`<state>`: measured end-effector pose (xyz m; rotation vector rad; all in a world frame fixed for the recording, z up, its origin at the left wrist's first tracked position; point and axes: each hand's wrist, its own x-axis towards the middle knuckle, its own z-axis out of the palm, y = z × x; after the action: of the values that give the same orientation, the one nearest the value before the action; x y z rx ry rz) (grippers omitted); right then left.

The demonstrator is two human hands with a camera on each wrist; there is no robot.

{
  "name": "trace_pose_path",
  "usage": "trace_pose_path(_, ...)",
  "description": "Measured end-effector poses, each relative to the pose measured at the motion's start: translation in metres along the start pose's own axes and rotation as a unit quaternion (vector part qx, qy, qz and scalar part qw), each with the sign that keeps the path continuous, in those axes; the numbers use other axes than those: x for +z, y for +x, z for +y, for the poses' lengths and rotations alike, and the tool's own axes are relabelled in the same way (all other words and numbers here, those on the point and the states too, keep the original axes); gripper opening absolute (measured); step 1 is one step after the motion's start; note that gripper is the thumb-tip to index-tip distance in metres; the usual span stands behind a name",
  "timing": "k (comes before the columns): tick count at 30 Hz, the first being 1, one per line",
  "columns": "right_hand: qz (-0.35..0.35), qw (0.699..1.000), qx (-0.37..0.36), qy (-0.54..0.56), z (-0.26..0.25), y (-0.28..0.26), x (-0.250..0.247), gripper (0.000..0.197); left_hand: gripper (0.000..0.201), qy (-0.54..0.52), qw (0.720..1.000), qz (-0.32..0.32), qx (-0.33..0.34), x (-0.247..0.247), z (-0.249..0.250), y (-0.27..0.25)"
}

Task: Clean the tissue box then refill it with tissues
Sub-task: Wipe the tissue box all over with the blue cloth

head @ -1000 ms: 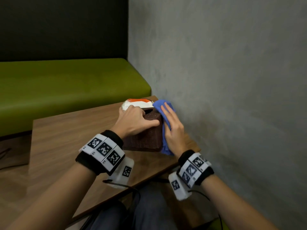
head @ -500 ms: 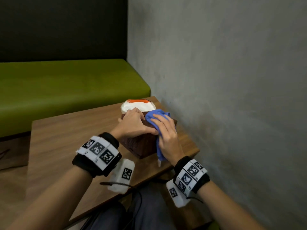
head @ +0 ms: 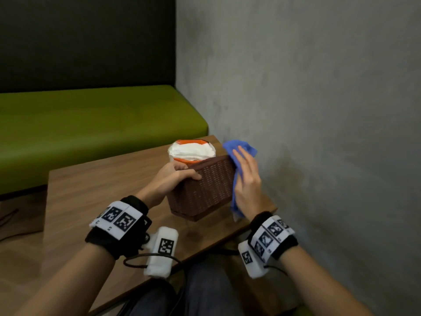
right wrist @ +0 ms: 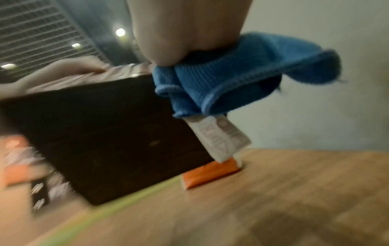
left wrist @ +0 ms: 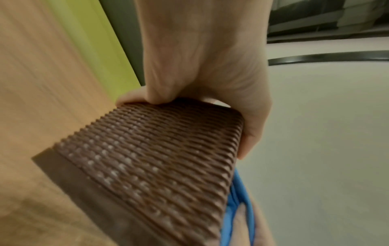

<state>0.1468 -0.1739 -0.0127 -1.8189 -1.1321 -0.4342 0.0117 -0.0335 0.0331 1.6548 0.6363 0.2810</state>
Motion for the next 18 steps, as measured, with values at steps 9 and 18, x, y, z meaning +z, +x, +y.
trace_pose_path(9, -0.116, 0.98, 0.16, 0.025, -0.012, 0.061, -0.012, 0.026, 0.02, -0.296, 0.943, -0.024, -0.149, -0.002, -0.043, 0.017)
trace_pose_path(18, -0.269, 0.929, 0.236, -0.098, -0.013, 0.047, 0.028, 0.027, 0.057, -0.237, 0.952, 0.124, -0.15, 0.01, -0.073, 0.028)
